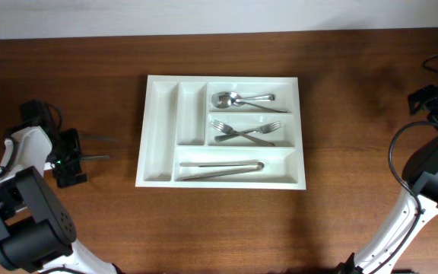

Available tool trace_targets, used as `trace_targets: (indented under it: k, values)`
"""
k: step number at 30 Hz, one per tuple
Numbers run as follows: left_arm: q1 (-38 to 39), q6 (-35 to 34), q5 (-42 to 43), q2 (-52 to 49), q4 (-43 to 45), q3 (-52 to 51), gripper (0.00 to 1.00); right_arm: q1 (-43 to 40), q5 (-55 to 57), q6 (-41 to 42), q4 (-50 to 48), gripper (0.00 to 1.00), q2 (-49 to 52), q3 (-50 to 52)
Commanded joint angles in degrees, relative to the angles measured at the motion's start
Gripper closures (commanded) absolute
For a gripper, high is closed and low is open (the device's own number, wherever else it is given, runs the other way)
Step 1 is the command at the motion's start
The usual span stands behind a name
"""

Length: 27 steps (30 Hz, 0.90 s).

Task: Pack container
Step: 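Move the left gripper over the small spoons and grasp one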

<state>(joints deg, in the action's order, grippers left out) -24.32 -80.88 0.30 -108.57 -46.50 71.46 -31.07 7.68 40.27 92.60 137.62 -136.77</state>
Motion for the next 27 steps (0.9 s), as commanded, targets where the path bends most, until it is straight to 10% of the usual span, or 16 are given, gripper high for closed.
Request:
trace_targets:
  k: [1,21,27]
  values:
    - [-1.09,-0.90,0.63,-1.81,-0.90,-0.15,0.01,0.24,0.55,0.00,-0.02,0.01,-2.51,-0.39]
    - [-1.09,2.10,3.58,-5.79,1.51,-0.13,0.00,0.24,0.52,0.00,-0.02,0.01,-2.51,-0.39]
    - [-1.09,2.10,4.02,-5.79,2.12,-0.15,0.44,0.24,0.55,0.00,-0.02,0.01,-2.51,-0.39]
